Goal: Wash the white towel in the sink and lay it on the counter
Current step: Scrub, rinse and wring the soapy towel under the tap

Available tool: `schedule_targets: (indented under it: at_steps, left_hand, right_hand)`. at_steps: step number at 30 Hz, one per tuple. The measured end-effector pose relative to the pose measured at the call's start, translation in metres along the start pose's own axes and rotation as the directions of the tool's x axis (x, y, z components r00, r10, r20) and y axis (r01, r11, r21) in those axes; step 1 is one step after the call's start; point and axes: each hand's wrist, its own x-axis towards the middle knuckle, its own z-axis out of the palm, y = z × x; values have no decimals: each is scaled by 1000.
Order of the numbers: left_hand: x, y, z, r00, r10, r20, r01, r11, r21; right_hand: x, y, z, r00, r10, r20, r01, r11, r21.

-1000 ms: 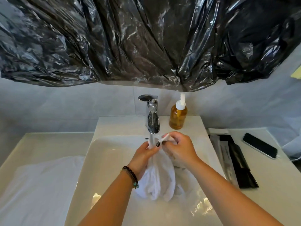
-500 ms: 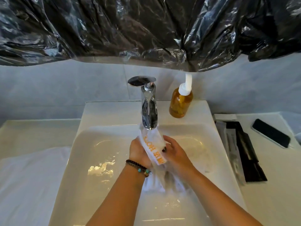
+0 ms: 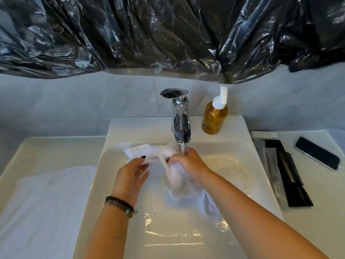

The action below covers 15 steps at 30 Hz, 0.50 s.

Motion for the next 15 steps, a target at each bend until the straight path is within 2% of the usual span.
schedule_targets:
  at_steps: [2, 3, 4, 5, 7, 8, 10, 12, 13, 15]
  left_hand:
    - [-25, 1, 15, 971, 44, 235, -79, 987, 143]
    - [-33, -2, 23, 940, 21, 341, -96, 974, 205]
    - [-37, -9, 29, 918, -2, 396, -115, 955, 272]
    - [-35, -18, 34, 921, -13, 390, -131, 931, 341]
    - [-31, -29, 43, 959, -2, 282, -131, 882, 453]
    - [-28, -32, 44, 979, 3, 203, -97, 884, 456]
    - [-24, -39, 45, 994, -28, 103, -4, 954, 298]
    - [-20, -37, 47, 983, -72, 170, 62, 996, 61]
    - [-23, -32, 52, 974, -75, 213, 78, 997, -6]
    - [-25, -19, 63, 963, -65, 262, 81, 996, -49]
  right_hand:
    - [7, -15, 9, 993, 115, 15, -114, 949, 293]
    - [9, -25, 13, 986, 159, 51, -165, 882, 442]
    - [13, -30, 14, 983, 177, 57, -180, 833, 523]
    - [15, -34, 15, 981, 180, 65, -185, 801, 569]
    - [21, -30, 10, 987, 158, 39, -159, 879, 450]
    - [19, -27, 3, 992, 129, 13, -127, 947, 296]
    - [11, -18, -18, 998, 55, -17, -55, 998, 2]
    - [-5, -3, -37, 996, 12, 87, -5, 997, -81]
    - [-16, 6, -43, 989, 19, 150, -4, 996, -94]
    - [-33, 17, -47, 981, 29, 194, 18, 971, -237]
